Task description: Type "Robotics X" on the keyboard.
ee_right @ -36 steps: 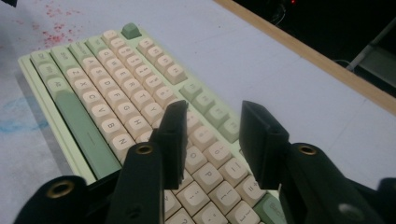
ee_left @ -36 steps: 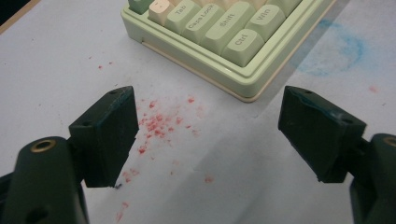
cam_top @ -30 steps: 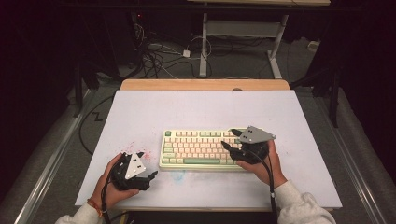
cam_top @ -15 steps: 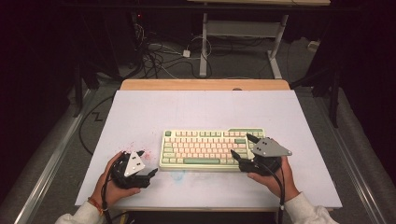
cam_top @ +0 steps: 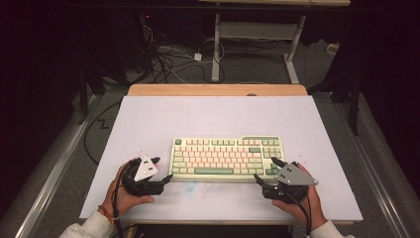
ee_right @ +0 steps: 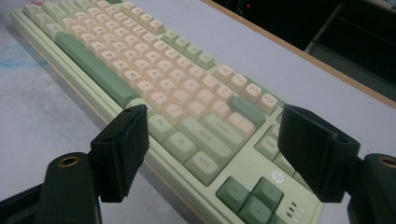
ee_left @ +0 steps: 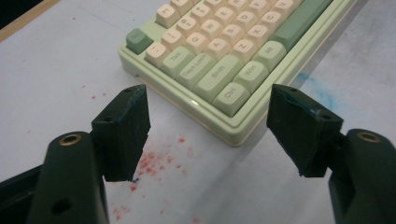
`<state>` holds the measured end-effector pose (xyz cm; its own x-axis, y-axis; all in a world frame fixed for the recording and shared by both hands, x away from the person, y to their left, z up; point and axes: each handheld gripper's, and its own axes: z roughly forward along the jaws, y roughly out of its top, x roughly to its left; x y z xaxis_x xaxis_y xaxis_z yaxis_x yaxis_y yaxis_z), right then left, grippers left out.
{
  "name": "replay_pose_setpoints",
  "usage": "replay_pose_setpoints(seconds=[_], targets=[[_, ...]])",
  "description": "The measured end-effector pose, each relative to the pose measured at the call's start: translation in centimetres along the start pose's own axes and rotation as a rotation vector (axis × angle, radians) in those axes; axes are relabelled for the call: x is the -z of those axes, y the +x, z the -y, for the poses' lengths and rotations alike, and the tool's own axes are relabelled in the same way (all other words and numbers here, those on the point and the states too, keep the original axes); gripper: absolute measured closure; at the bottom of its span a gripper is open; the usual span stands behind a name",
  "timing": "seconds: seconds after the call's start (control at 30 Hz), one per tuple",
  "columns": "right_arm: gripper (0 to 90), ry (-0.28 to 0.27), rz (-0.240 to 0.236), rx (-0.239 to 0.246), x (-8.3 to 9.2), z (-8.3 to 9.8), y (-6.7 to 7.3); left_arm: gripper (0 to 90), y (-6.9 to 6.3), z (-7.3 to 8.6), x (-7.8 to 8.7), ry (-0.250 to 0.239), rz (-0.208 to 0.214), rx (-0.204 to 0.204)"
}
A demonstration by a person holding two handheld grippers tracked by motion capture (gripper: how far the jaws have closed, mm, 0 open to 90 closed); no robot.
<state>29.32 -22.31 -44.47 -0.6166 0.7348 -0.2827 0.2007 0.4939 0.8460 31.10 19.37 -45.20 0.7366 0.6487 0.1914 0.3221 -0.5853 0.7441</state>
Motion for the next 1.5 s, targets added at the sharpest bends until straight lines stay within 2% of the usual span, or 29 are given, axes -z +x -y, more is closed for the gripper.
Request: replay_pose_setpoints(seconds=[0.07,0.17,0.27,0.3,0.33,0.53,0.57,0.77,0.87,1.03,1.3,1.5], targets=[[25.2,0.001,-0.001,-0.009,0.2,0.3,0.1,31.5,-0.1,-0.6,-0.3,-0.01,0.035,0.019],[25.2,0.014,-0.001,-0.006,0.2,0.6,0.1,35.5,-0.3,-1.8,-0.7,-0.024,0.072,0.006],[25.2,0.012,0.002,-0.008,0.0,0.6,-0.1,46.5,-0.5,-2.9,-1.1,-0.028,0.117,-0.011],[25.2,0.014,0.0,-0.007,-0.1,0.7,0.0,54.1,-0.6,-3.2,-1.2,-0.03,0.134,-0.016],[25.2,0.014,0.0,-0.007,-0.1,0.7,0.0,54.1,-0.7,-3.6,-1.5,-0.028,0.145,-0.021],[25.2,0.026,0.0,0.007,-0.3,0.8,0.1,66.7,-1.2,-5.4,-2.7,-0.019,0.181,-0.067],[25.2,0.028,-0.007,0.012,-0.4,0.8,0.2,71.7,-1.2,-5.7,-2.9,-0.019,0.188,-0.066],[25.8,0.039,-0.008,0.02,-0.5,0.9,0.3,81.1,-1.6,-7.2,-4.3,-0.005,0.213,-0.083],[26.1,0.047,-0.01,0.017,-0.6,1.0,0.2,86.6,-1.9,-7.9,-5.0,0.012,0.227,-0.108],[26.1,0.049,-0.009,0.022,-0.7,1.1,0.2,87.2,-2.4,-8.7,-6.3,0.055,0.226,-0.129],[26.1,0.06,-0.01,0.023,-0.8,1.1,0.3,87.2,-3.1,-9.5,-7.9,0.086,0.259,-0.151],[26.2,0.066,-0.022,0.023,-0.9,1.2,0.4,86.3,-3.5,-9.8,-8.8,0.114,0.255,-0.168]])
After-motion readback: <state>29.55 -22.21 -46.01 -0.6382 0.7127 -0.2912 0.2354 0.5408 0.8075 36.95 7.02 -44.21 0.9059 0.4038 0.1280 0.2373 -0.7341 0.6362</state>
